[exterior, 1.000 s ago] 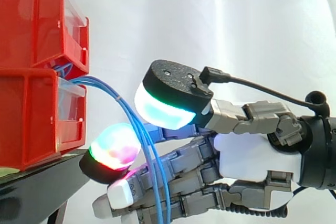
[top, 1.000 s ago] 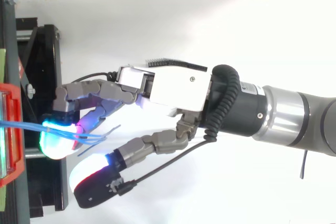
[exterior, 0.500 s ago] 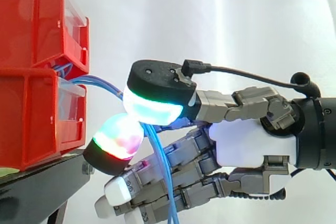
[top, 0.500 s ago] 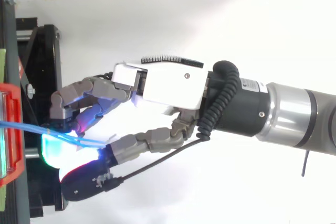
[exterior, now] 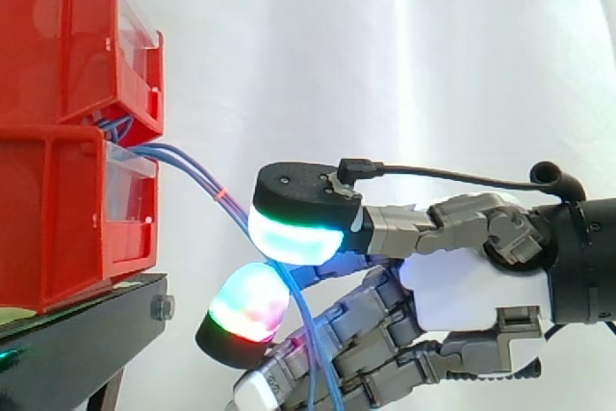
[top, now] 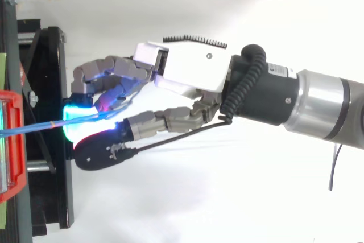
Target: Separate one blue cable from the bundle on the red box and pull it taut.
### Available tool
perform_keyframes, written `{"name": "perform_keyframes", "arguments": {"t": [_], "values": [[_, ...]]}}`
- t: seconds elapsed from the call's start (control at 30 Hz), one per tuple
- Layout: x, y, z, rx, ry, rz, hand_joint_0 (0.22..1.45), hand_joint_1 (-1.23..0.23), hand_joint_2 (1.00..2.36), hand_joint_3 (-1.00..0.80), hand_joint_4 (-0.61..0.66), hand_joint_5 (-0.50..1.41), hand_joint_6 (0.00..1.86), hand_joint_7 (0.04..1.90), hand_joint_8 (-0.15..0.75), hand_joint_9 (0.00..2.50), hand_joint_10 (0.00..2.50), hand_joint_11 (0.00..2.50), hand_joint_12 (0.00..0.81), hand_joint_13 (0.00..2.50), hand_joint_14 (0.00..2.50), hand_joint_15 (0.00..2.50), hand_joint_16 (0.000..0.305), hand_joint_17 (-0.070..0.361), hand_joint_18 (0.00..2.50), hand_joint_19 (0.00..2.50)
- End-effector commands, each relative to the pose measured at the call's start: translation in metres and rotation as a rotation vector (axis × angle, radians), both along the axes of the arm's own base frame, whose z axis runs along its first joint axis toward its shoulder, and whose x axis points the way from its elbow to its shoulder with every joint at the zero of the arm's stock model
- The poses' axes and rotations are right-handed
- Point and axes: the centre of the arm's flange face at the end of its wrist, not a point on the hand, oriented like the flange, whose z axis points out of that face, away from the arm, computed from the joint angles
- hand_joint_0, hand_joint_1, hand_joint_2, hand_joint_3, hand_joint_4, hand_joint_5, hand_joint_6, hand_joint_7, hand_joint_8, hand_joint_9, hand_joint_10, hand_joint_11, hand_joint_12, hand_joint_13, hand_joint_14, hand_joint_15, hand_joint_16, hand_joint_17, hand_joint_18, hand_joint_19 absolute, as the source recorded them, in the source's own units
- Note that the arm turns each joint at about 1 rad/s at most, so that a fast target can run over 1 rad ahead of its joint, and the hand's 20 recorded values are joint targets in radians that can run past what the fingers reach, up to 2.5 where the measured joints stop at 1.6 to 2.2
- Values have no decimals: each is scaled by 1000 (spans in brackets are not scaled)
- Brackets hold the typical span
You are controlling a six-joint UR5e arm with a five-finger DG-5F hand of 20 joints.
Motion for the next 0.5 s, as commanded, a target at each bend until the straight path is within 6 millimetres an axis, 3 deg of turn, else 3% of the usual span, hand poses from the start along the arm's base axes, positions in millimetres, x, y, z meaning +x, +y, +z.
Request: {"name": "perform_keyframes", "arguments": {"t": [0.0, 0.47], "values": [[-2, -4, 7, -8, -1, -22, 516, -555, 1001, -484, 225, -87, 585, 1253, 345, 798, 8, 333, 391, 486, 3, 115, 51, 115, 472, 165], [7, 2, 41, -65, -27, -17, 530, -613, 1003, -459, 222, -84, 582, 1265, 344, 805, 8, 336, 388, 499, 4, 122, 50, 113, 479, 168]]}}
